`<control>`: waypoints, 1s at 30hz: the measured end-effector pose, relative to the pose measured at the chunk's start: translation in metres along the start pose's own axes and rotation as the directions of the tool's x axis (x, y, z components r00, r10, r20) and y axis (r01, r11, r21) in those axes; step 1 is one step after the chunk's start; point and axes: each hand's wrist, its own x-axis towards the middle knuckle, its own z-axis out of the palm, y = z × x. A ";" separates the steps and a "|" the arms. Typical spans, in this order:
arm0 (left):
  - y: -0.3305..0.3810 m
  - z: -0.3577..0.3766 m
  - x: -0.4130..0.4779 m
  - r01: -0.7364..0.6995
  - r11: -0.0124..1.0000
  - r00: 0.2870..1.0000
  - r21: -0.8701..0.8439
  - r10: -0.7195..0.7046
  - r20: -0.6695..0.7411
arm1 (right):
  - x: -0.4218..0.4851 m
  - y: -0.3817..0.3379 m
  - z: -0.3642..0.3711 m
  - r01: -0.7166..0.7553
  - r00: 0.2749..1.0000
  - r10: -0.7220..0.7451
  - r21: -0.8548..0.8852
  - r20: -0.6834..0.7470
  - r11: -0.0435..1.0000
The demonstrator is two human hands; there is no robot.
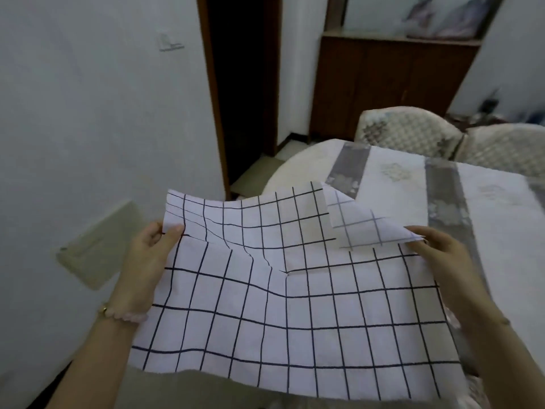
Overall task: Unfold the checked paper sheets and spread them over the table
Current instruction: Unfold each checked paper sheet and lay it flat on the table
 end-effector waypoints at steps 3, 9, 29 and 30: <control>-0.007 0.042 0.059 0.031 0.998 0.987 -0.045 -0.023 0.160 | 0.017 0.014 -0.022 -0.077 0.982 0.075 -0.005 -0.174 0.997; -0.042 0.114 0.134 0.177 0.984 0.903 -0.024 -0.152 0.402 | 0.036 0.043 -0.051 -0.207 0.905 0.197 0.013 -0.378 0.978; -0.161 0.250 0.217 0.370 0.842 0.759 0.393 -0.517 0.395 | 0.158 0.190 -0.089 -0.612 0.688 0.586 0.090 -0.428 0.785; -0.164 0.252 0.218 0.374 0.836 0.757 0.401 -0.525 0.390 | 0.163 0.192 -0.089 -0.622 0.684 0.589 0.079 -0.431 0.779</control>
